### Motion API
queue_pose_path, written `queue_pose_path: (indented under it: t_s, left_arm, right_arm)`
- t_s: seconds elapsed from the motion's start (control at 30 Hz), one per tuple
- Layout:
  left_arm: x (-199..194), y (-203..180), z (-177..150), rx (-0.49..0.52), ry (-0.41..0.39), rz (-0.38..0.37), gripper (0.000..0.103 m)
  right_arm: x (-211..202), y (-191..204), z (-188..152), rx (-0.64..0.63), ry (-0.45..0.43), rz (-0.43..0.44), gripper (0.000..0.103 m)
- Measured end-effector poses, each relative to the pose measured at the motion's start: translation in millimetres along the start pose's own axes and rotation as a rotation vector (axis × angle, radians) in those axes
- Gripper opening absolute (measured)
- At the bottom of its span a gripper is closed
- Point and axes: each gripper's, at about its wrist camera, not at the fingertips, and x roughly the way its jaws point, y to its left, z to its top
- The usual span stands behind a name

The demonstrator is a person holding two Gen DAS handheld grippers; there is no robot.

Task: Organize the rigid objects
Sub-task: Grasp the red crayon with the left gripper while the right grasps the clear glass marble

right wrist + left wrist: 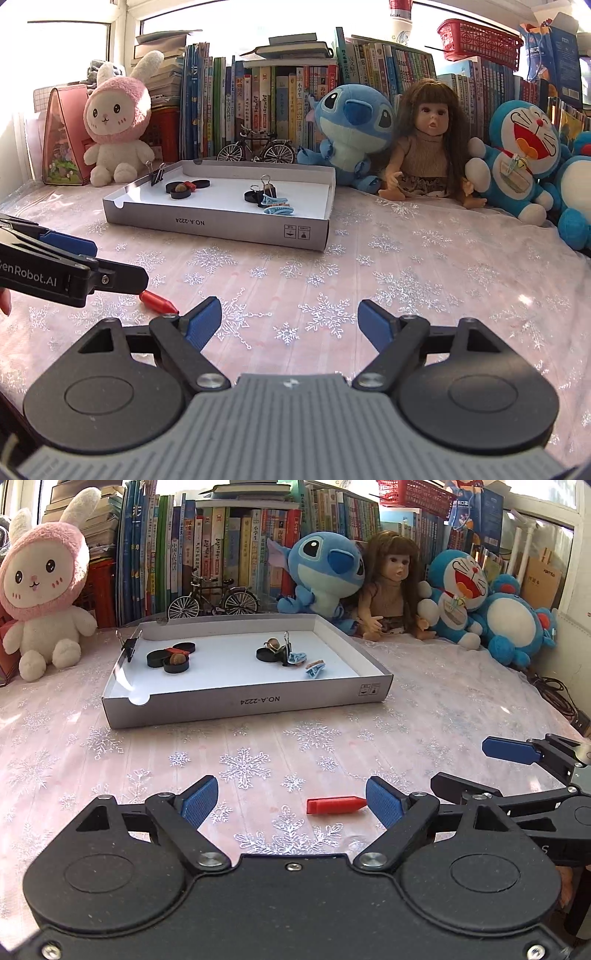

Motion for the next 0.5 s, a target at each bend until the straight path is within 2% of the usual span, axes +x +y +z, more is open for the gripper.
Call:
queue_pose_path:
  t_s: [0.13, 0.23, 0.3, 0.33, 0.5]
  left_arm:
    - [6, -15, -6, 0.014, -0.003, -0.031, 0.085]
    - [16, -22, -7, 0.024, 0.023, -0.039, 0.075]
    - [22, -24, -8, 0.02, 0.046, -0.04, 0.052]
    - [26, -24, -8, 0.014, 0.056, -0.033, 0.044]
    - [21, -19, -7, 0.005, 0.03, 0.007, 0.042]
  right_arm:
    - [-18, 2, -22, -0.022, 0.002, -0.033, 0.088]
    - [-26, 5, -32, -0.012, 0.009, -0.04, 0.088]
    - [-29, 6, -35, 0.008, 0.002, -0.03, 0.088]
    - [-30, 7, -36, 0.018, -0.003, -0.022, 0.088]
    - [-30, 20, -35, 0.053, -0.032, 0.042, 0.088]
